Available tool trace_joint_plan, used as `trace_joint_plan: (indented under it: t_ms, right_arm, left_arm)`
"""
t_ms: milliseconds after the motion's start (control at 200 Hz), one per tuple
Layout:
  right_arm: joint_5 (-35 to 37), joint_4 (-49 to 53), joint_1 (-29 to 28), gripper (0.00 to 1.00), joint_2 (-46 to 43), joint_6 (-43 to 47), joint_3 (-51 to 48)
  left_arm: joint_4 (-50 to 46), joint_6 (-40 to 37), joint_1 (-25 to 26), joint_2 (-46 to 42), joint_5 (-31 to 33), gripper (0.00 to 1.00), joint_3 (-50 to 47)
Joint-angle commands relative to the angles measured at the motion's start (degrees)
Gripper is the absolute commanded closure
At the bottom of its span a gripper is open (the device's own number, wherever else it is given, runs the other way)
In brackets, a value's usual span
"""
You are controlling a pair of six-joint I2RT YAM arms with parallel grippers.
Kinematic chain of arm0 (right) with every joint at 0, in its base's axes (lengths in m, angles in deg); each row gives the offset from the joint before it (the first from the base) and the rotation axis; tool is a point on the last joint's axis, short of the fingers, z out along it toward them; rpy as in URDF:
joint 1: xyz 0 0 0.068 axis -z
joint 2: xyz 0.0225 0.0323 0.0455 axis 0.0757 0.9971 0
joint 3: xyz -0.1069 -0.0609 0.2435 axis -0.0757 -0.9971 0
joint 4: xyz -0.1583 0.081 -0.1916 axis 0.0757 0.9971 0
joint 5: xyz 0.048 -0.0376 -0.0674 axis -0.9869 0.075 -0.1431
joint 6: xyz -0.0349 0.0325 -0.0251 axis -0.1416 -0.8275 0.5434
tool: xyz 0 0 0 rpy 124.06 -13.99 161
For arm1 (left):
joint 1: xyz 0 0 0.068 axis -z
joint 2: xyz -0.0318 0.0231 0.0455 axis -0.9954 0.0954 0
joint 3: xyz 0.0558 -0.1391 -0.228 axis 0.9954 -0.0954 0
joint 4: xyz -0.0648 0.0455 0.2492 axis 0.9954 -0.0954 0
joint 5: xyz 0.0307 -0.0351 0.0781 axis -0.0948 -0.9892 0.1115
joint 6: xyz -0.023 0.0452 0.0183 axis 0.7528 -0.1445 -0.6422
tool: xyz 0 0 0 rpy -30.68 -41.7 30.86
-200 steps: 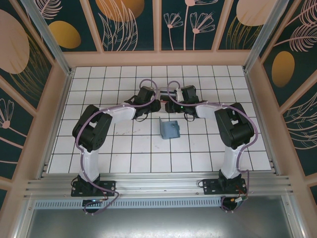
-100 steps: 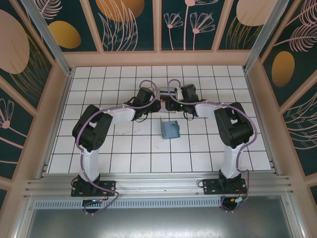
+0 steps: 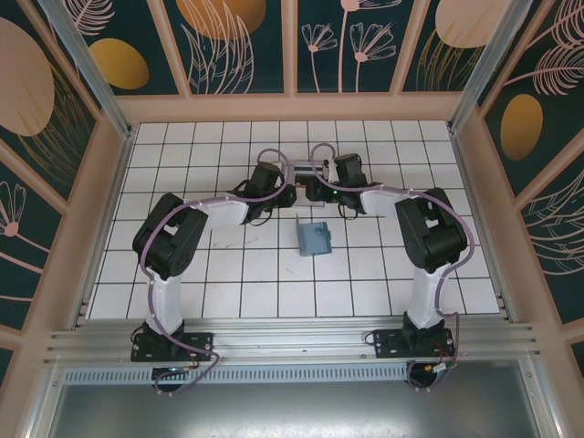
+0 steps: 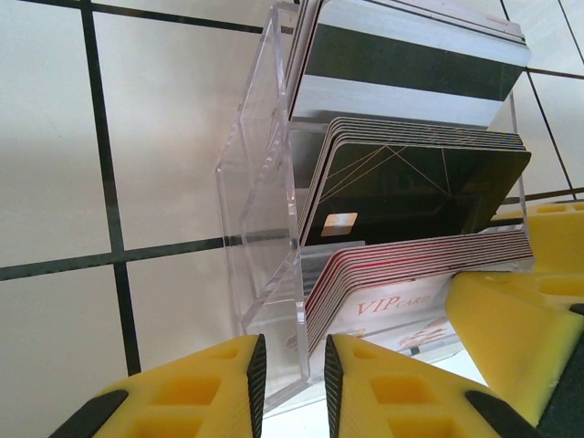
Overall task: Put the credit cards into the card holder
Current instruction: Rotate the storage box at the top-center of the table.
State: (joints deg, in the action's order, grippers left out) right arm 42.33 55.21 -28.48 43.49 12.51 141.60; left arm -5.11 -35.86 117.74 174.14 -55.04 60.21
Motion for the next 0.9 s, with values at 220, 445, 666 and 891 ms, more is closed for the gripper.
trace_joint_plan:
  t_ms: [220, 445, 666, 891]
  right_arm:
    - [-7.1, 5.2, 3.2, 0.25, -2.7, 3.9, 7.8]
    - [-8.0, 9.3, 4.8, 0.21, 1.8, 7.1, 13.2]
    - [-10.5, 13.6, 5.2, 0.21, 7.3, 11.2, 19.6]
    - [-10.3, 15.1, 5.8, 0.19, 10.7, 13.2, 22.5]
  left_arm:
    - [-6.3, -3.9, 0.1, -0.3, 1.1, 0.73, -2.0]
    - [-7.6, -7.4, 0.1, -1.3, 2.2, 0.74, -1.4]
    - [-9.7, -10.8, 0.0, -1.5, 3.2, 0.74, -0.5]
    - [-9.6, -10.4, -0.6, -0.5, 2.5, 0.73, 0.5]
